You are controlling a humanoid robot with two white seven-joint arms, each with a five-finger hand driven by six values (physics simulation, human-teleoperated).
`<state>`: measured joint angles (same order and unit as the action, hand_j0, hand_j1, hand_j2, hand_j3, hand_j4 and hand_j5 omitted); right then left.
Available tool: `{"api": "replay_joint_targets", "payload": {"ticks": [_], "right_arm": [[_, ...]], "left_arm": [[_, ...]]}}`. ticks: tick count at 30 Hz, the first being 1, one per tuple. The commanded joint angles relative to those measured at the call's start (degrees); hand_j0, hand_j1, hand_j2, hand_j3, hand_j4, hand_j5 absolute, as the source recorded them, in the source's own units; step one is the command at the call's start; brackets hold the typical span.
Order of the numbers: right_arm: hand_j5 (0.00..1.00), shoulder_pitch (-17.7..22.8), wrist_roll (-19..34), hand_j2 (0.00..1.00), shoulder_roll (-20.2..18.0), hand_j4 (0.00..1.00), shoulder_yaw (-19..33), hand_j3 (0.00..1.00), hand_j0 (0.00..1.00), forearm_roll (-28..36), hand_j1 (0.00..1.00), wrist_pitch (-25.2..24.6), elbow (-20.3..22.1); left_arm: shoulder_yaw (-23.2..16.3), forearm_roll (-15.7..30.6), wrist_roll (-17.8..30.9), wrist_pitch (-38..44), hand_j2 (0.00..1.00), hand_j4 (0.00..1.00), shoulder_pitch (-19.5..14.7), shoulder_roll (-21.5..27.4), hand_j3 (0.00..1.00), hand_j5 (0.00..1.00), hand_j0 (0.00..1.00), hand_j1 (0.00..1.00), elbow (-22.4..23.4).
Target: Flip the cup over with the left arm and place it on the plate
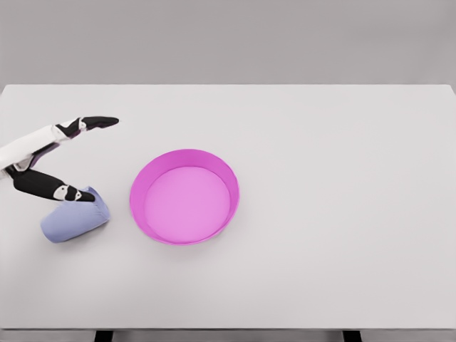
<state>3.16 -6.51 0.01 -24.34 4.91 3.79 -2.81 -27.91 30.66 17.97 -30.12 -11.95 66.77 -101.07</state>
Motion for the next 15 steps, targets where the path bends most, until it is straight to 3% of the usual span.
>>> {"api": "replay_joint_targets", "payload": {"ticks": [1, 3, 4, 9, 11, 15], "right_arm": [[1.0, 0.0, 0.0, 1.0, 0.0, 1.0, 0.0, 1.0, 1.0, 0.0, 1.0, 0.0, 0.0], [1.0, 0.0, 0.0, 1.0, 0.0, 1.0, 0.0, 1.0, 1.0, 0.0, 1.0, 0.1, 0.0], [1.0, 0.0, 0.0, 1.0, 0.0, 1.0, 0.0, 1.0, 1.0, 0.0, 1.0, 0.0, 0.0], [1.0, 0.0, 0.0, 1.0, 0.0, 1.0, 0.0, 1.0, 1.0, 0.0, 1.0, 0.0, 0.0], [1.0, 0.0, 0.0, 1.0, 0.0, 1.0, 0.0, 1.0, 1.0, 0.0, 1.0, 0.1, 0.0], [1.0, 0.0, 0.0, 1.0, 0.0, 1.0, 0.0, 1.0, 1.0, 0.0, 1.0, 0.0, 0.0]], "left_arm": [[1.1, 0.0, -1.2, 6.1, 1.0, 1.0, 0.1, 2.1, 1.0, 1.0, 1.0, 1.0, 0.0], [1.1, -7.2, -0.9, 8.2, 1.0, 1.0, 2.3, 2.4, 1.0, 1.0, 1.0, 1.0, 0.0], [1.4, -7.2, -0.7, 8.3, 1.0, 1.0, 2.5, 2.4, 1.0, 1.0, 1.0, 1.0, 0.0], [1.5, -3.0, -0.6, 12.9, 1.0, 1.0, 5.4, 1.7, 1.0, 1.0, 1.0, 1.0, 0.0], [2.3, 0.9, -0.8, 16.3, 1.0, 1.0, 6.9, 1.6, 1.0, 1.0, 1.0, 1.0, 0.1], [3.6, 1.2, -0.8, 18.2, 1.0, 1.0, 8.5, 1.6, 1.0, 1.0, 1.0, 1.0, 0.7]]}}
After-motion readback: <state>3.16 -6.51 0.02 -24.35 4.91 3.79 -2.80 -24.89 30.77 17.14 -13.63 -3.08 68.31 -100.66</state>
